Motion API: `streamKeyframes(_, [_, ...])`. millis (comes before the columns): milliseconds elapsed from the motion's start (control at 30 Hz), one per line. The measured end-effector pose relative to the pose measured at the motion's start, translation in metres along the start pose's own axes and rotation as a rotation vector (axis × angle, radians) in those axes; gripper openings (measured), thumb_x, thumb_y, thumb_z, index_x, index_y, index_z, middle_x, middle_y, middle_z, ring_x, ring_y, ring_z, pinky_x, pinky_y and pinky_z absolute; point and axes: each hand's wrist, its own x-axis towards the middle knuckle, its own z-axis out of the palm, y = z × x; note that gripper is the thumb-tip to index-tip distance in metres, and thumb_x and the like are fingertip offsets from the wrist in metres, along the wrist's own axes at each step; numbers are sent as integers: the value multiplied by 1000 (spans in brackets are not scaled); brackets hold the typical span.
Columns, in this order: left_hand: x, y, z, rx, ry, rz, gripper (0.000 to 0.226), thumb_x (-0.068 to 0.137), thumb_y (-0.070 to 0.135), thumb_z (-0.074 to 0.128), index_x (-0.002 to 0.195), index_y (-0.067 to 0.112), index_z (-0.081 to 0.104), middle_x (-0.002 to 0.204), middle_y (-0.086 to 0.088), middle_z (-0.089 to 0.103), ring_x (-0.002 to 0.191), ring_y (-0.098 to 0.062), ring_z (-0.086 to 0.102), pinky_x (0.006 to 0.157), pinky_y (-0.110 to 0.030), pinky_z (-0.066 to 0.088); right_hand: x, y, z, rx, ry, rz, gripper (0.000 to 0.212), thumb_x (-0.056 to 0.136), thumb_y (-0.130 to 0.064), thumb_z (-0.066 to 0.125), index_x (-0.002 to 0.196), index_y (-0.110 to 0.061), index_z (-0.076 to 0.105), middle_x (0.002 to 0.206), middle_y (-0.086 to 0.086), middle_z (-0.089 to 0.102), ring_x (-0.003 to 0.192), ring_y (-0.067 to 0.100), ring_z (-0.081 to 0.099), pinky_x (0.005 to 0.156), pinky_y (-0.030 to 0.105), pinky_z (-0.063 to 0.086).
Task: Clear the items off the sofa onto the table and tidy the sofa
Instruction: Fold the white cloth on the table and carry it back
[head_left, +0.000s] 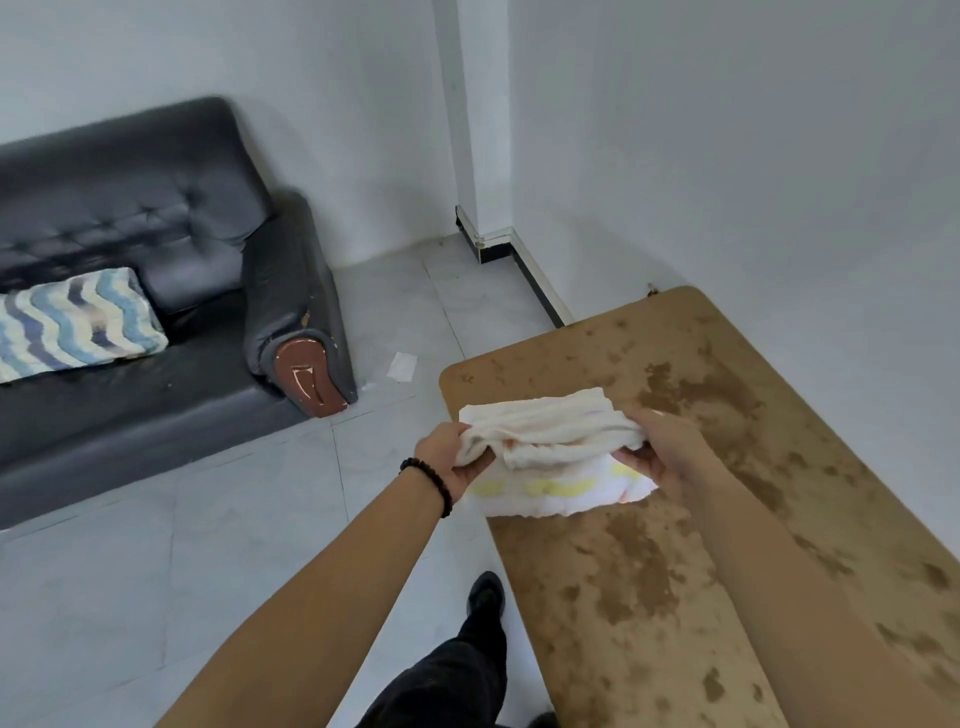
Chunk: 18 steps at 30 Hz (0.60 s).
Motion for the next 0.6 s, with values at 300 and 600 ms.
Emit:
streamKeyframes(300, [88, -5, -1, 728, 191, 121, 93, 90, 49, 59, 155, 17, 1, 161, -10, 18, 143, -33, 28, 114, -46, 31, 83, 13, 28, -635, 139, 4, 61, 91, -44, 61, 143, -19, 44, 141, 6, 51, 123, 29, 53, 96, 36, 45])
streamKeyframes(600, [133, -28, 11, 712, 305, 254, 99, 81, 72, 53, 151, 41, -10, 163, -3, -2, 147, -34, 19, 114, -55, 26, 122, 37, 52, -1117, 280, -162, 97, 83, -76, 49, 154, -28, 3, 161, 10, 6, 150, 32, 5, 122, 50, 11])
